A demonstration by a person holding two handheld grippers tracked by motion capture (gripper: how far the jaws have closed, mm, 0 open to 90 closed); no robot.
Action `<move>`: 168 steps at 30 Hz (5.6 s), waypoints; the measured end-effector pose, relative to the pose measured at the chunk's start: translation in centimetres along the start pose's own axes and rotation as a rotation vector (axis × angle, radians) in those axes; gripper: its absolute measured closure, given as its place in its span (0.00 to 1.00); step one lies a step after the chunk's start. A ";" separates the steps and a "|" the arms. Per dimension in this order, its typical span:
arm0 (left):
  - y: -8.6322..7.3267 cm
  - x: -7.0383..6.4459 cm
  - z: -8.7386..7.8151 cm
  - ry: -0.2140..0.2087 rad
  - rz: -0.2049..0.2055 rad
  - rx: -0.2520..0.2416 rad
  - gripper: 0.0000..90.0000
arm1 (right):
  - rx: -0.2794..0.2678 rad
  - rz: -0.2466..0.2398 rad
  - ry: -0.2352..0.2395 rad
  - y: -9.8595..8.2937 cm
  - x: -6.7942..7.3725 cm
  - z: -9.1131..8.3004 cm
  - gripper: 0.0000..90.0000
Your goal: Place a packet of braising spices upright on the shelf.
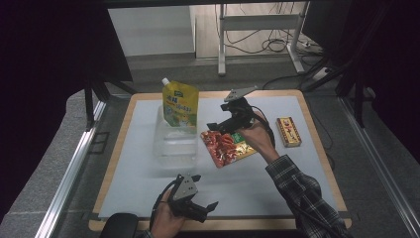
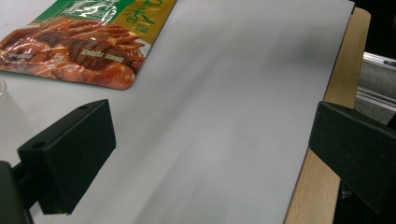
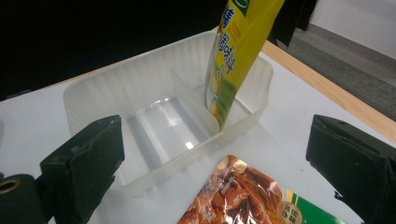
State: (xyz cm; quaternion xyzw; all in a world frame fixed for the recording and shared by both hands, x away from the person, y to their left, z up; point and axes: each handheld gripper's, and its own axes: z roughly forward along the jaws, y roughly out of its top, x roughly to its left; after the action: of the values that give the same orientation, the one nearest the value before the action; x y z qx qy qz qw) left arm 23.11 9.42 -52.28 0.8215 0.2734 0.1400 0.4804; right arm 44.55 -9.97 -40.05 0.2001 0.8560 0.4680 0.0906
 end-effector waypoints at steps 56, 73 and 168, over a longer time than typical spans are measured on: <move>1.3 1.2 1.0 0.045 -0.073 0.029 0.08 | 0.024 0.101 -0.118 -10.7 -0.3 -7.8 0.00; 2.7 3.3 3.0 0.056 -0.075 0.025 0.26 | 0.043 0.138 -0.163 -13.0 -1.2 -9.3 0.01; 3.6 6.0 9.7 0.155 -0.048 0.196 1.00 | 0.088 0.452 -0.097 -16.7 -7.9 -5.5 0.02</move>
State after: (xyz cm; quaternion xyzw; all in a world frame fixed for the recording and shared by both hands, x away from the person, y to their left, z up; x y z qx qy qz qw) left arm 33.93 4.62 -54.24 0.8444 0.3417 0.1642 0.3786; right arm 45.55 -25.59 -51.28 0.4128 0.8037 0.4284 0.0155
